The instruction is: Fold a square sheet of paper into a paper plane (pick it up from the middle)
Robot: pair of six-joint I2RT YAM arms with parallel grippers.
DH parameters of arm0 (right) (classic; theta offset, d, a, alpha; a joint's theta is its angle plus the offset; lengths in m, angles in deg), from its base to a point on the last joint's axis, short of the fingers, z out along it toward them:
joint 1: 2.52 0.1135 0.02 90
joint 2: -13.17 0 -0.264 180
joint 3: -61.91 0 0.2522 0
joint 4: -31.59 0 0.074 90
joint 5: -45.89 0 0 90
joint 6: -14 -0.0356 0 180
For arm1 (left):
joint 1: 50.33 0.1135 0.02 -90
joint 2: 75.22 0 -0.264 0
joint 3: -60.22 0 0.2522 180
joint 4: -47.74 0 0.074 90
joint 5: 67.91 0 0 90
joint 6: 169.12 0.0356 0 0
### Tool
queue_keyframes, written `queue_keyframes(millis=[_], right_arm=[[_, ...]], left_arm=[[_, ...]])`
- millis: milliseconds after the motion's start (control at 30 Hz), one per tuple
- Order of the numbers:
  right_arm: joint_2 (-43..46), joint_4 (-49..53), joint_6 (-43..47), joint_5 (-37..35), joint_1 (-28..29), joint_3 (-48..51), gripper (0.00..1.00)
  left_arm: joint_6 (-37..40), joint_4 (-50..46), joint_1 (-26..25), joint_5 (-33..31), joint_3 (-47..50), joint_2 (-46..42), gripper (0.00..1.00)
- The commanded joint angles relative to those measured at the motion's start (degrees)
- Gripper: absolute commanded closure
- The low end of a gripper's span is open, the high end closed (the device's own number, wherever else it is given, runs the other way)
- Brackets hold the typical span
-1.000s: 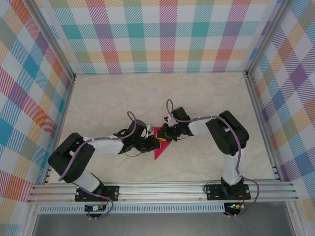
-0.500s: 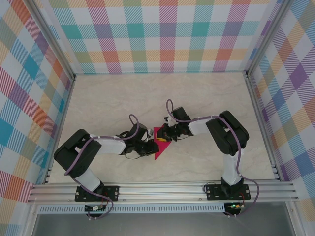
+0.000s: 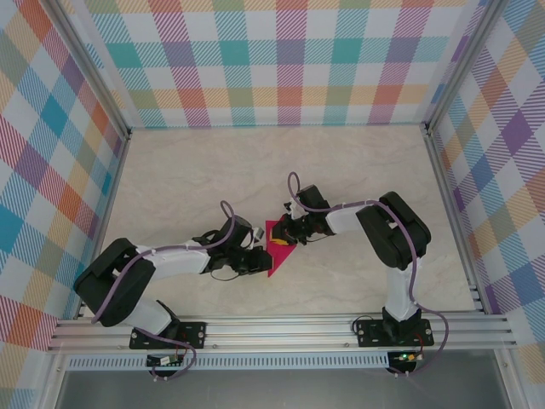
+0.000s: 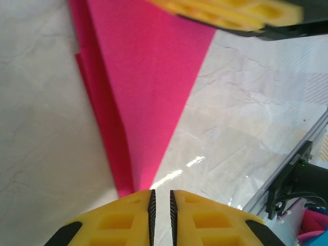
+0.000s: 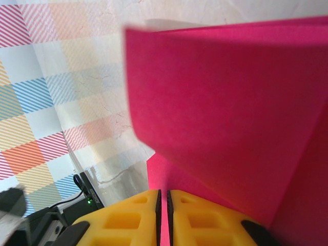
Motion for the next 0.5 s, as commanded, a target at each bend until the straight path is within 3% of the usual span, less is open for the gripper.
queue_keyframes(millis=[0,467], right_arm=[[-4.9,6.5,0.7,-7.1,-0.1,3.1,0.86],[-5.2,6.5,0.8,-7.2,0.0,3.2,0.86]], left_arm=[[1.2,-1.9,-0.6,0.0,-2.9,-1.2,0.81],[1.6,-1.6,-1.5,1.9,-0.2,7.2,0.81]])
